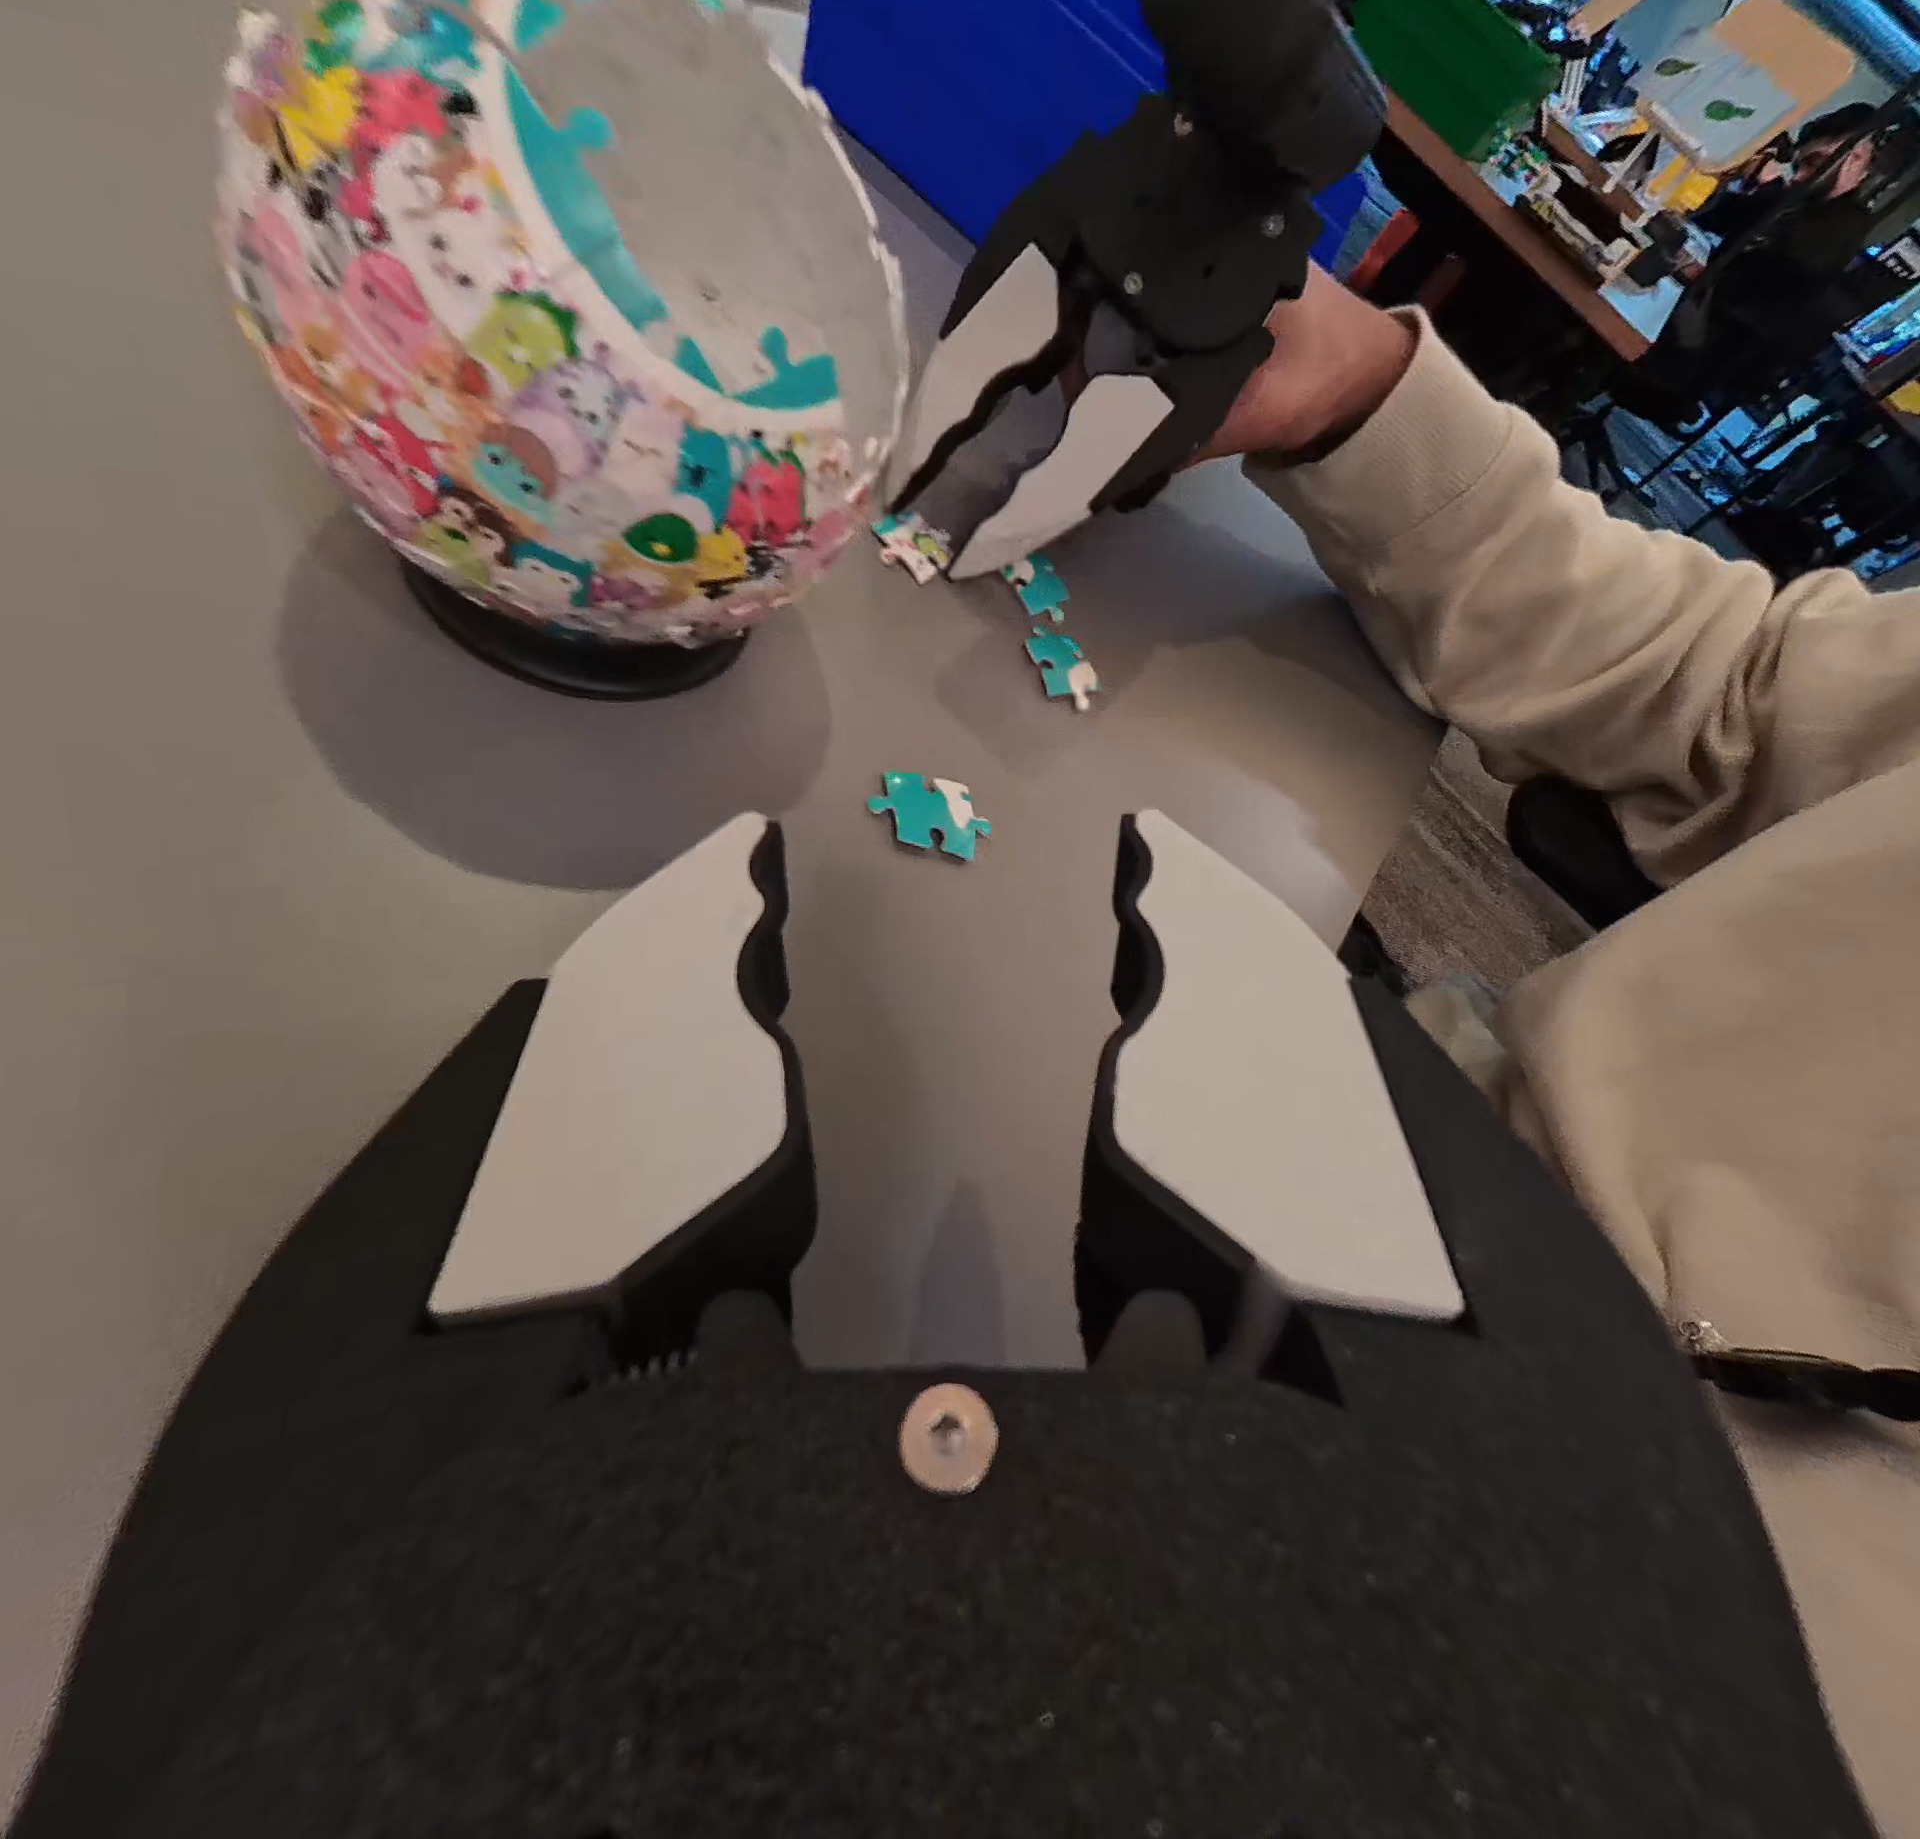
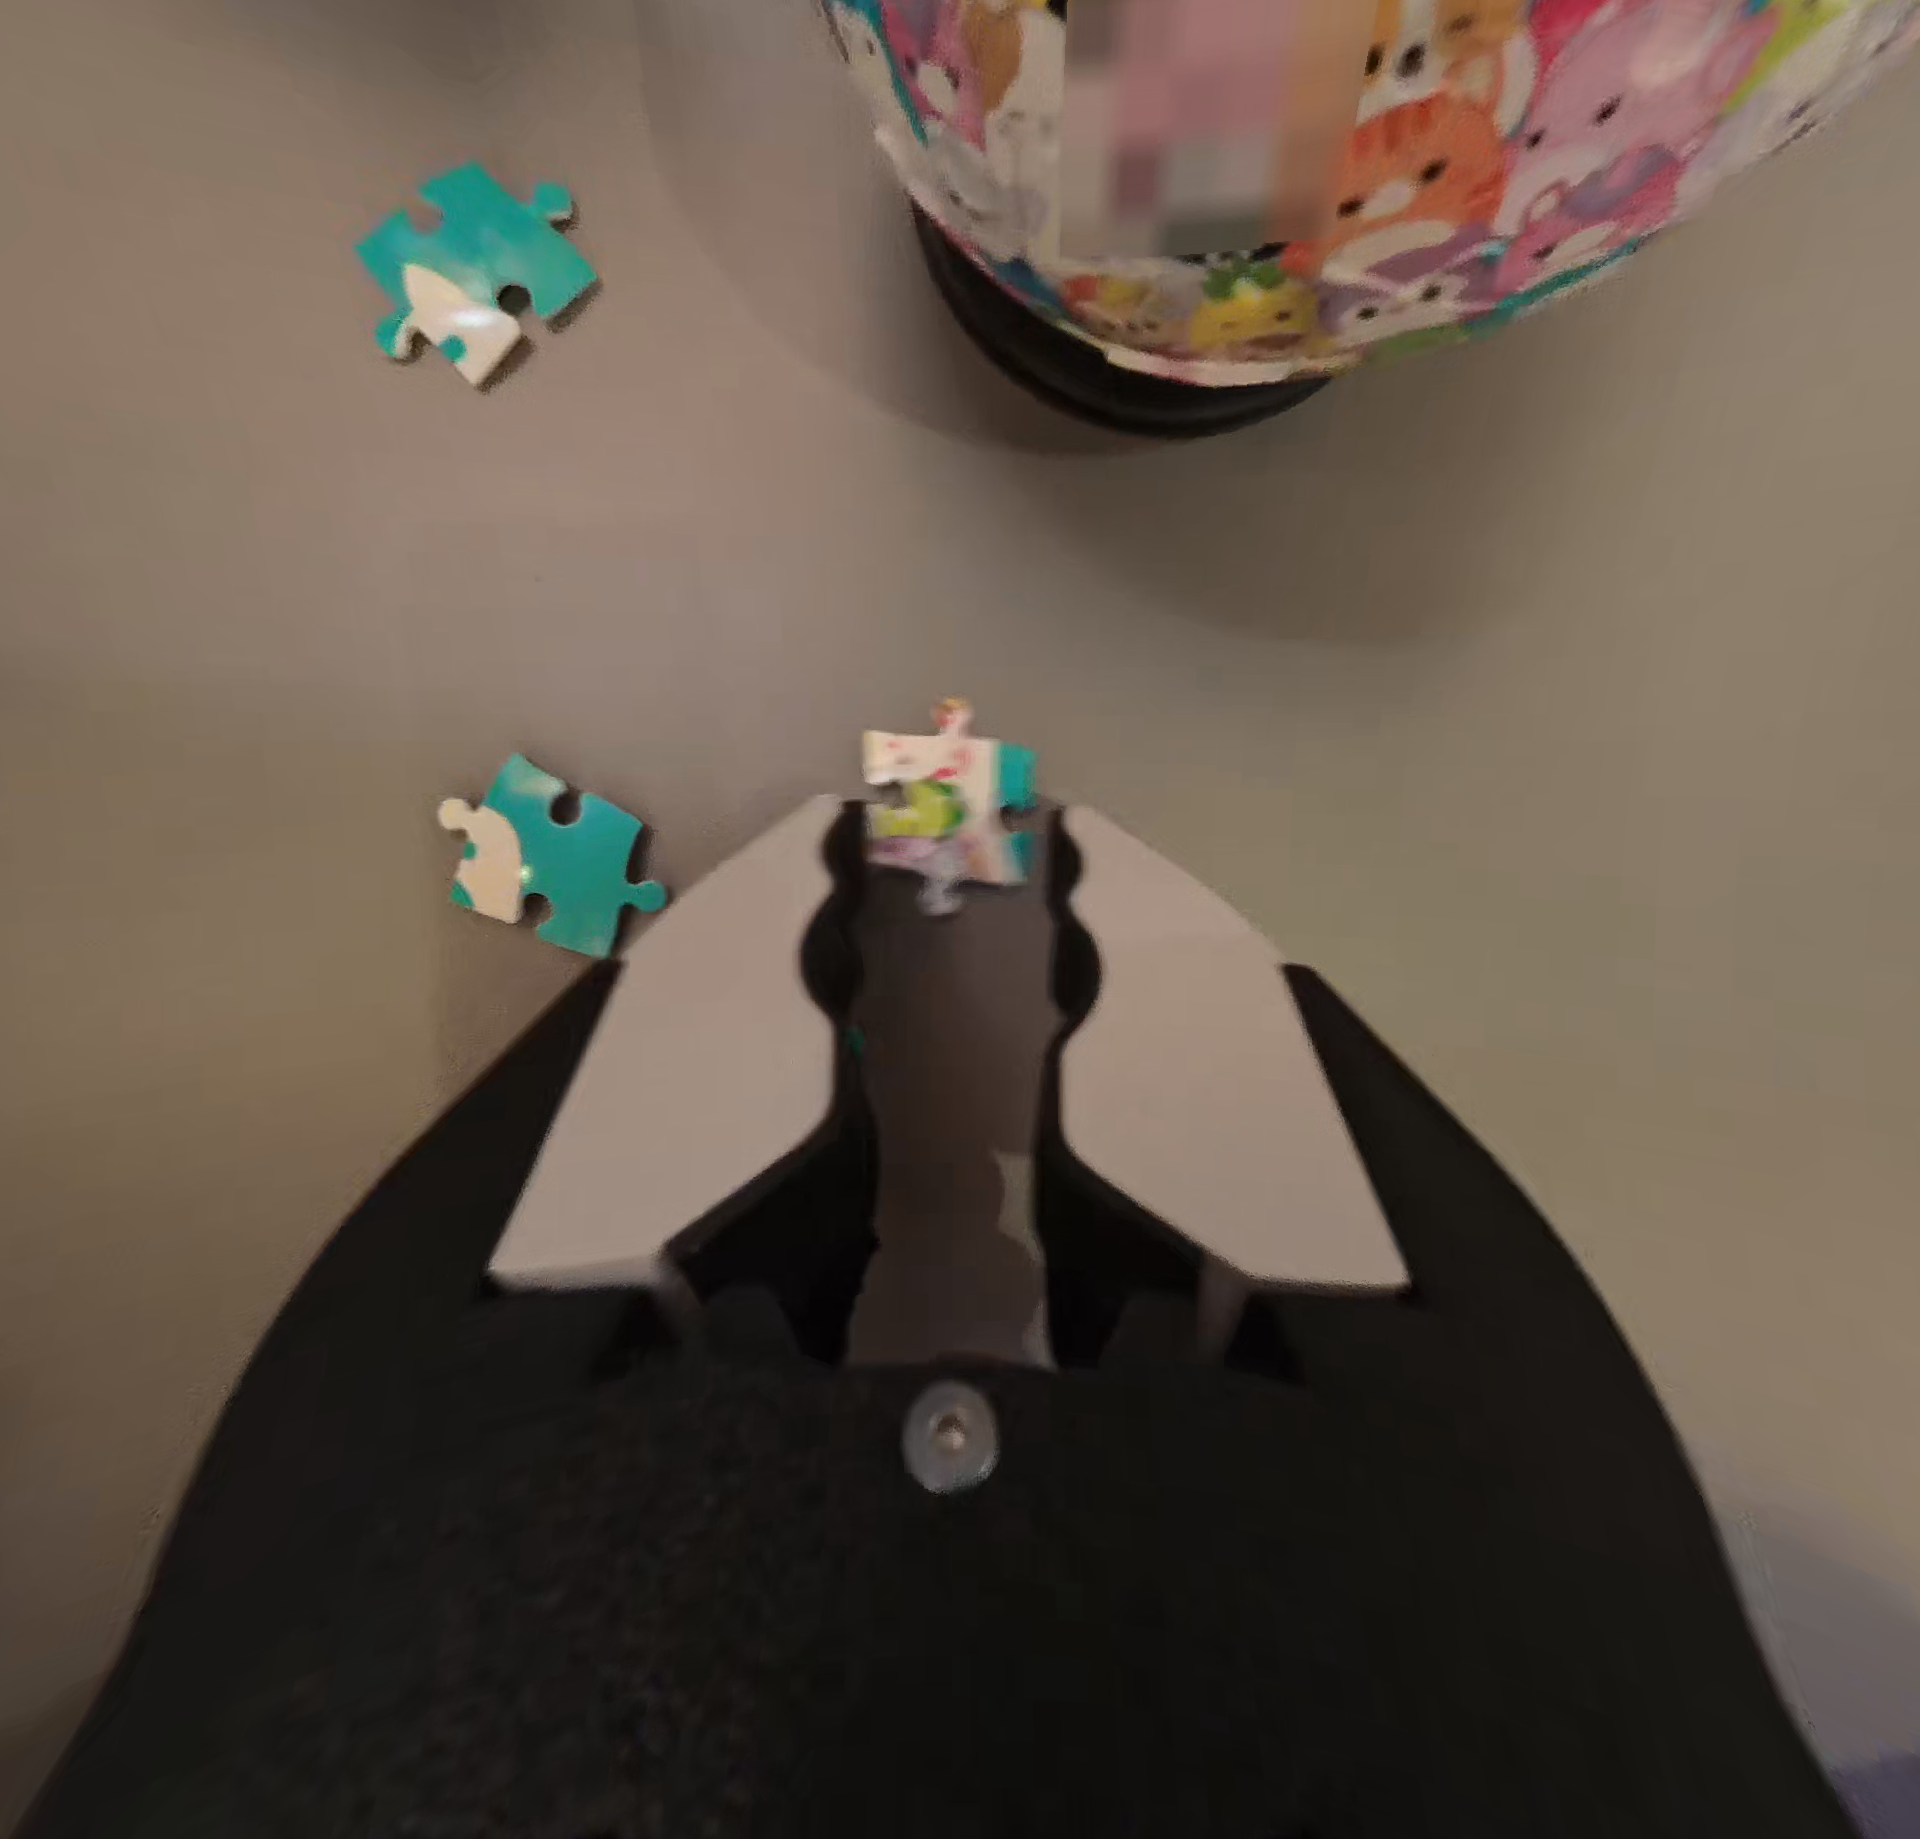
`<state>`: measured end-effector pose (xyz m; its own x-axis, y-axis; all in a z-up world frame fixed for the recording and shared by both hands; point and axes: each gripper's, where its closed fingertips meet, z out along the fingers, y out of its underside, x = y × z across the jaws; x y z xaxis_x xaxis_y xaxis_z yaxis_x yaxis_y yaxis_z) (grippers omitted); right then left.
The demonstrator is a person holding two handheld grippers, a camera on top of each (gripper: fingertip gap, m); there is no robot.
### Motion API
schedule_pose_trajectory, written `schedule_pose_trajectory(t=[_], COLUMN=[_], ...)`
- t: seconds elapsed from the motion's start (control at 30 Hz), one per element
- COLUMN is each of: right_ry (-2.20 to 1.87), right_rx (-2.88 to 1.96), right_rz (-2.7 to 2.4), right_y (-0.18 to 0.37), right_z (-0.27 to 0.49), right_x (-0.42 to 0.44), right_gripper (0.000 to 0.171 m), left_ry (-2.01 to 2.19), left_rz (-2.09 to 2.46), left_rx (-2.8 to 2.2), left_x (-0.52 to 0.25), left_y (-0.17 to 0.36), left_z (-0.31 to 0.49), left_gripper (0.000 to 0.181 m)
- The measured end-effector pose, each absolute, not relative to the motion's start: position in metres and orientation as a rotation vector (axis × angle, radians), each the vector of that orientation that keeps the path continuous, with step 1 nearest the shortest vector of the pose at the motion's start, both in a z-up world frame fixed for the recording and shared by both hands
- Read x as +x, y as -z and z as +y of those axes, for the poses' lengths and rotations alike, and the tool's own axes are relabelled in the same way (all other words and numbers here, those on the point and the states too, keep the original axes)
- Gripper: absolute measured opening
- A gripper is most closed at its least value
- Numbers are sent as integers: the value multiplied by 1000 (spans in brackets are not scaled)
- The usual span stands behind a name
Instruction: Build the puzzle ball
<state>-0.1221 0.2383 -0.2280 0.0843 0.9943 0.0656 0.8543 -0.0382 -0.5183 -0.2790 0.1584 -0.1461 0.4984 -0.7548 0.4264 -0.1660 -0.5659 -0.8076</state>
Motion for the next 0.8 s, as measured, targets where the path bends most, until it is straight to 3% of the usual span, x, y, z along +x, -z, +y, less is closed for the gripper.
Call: schedule_pose_trajectory(t=[0.33, 0.73, 0.8], right_ry=[-351, -353, -345], right_rx=[-1917, -1458, -1414], right_rz=[-1670, -1804, -1830], right_y=[225, 123, 118], right_z=[234, 141, 133], right_x=[-120, -216, -226], right_gripper=[28, 28, 28], left_ry=[848, 1603, 1640], left_rz=[811, 641, 664], left_rx=[-2021, -1855, -1830], left_x=[-264, -223, -221], left_y=[151, 112, 109], left_z=[157, 125, 120], left_gripper=[50, 41, 29])
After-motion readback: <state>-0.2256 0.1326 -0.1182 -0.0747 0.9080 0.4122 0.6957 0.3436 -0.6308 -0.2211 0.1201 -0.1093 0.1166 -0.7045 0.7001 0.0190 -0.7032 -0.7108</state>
